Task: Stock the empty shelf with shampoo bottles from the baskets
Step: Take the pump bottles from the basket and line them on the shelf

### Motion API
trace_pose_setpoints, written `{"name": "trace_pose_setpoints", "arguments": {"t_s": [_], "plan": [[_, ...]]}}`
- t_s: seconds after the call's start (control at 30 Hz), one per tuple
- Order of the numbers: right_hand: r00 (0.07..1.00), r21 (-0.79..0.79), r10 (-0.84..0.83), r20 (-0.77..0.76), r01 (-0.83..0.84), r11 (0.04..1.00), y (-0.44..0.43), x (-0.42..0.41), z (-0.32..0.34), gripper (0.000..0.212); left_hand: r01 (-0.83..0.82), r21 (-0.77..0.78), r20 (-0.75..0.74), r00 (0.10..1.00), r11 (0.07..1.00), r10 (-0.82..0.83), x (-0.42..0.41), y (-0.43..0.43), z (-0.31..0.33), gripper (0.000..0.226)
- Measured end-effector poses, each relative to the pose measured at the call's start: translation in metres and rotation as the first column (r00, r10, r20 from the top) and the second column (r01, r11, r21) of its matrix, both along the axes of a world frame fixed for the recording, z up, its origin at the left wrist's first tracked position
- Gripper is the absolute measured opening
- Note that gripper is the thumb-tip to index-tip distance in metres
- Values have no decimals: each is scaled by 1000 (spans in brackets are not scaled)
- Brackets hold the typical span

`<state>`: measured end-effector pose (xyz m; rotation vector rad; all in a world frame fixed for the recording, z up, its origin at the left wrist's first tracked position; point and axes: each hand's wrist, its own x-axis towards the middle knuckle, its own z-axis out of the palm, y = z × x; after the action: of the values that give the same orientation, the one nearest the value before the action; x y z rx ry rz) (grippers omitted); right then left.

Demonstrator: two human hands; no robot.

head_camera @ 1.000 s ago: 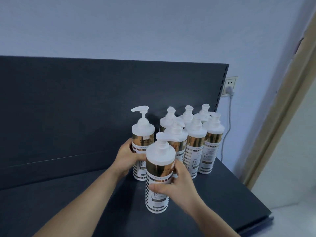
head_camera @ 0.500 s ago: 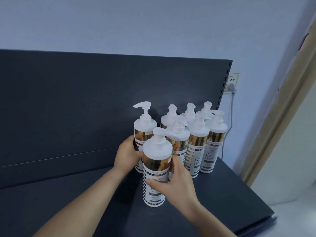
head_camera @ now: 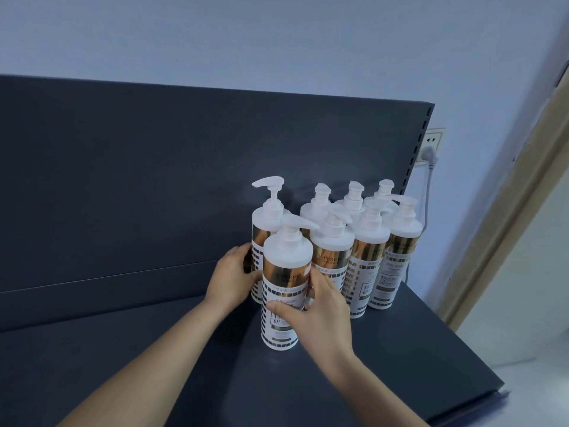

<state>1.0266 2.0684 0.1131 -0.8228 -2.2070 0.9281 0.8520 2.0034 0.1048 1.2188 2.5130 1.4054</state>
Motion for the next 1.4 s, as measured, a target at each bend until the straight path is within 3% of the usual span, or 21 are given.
{"name": "trace_pose_setpoints", "arguments": {"t_s": [0.23,0.53,0.67,0.83,0.97,1.1,1.3,1.4], "plan": [[985,152,-72,156,48,987,-1,-6,12,63,0,-5,9,1000,1000,0,0,-1,3,41],[965,172,-150,214,114,978,-8,-5,14,57,15,-86,-51,998,996,-19,1,-3,3,39],[954,226,-142,265,81,971,-9,6,12,58,12,-202,-51,998,979,-23,9,-7,5,35],[899,356,-149,412,-8,934,-10,41,8,43,-19,-405,-76,997,914,-13,38,-28,10,16],[873,380,-151,464,-42,924,-13,81,-1,37,-41,-562,-156,986,826,-57,69,-51,14,26],[849,394,-156,504,-66,917,-24,130,-9,41,-25,-576,-180,979,817,-97,110,-74,11,36],[809,378,-194,556,-39,925,-49,212,-21,40,45,-506,-385,882,861,-273,197,-95,8,37],[785,362,-230,575,7,932,-66,251,-27,44,82,-515,-459,815,853,-355,240,-101,3,49]]}}
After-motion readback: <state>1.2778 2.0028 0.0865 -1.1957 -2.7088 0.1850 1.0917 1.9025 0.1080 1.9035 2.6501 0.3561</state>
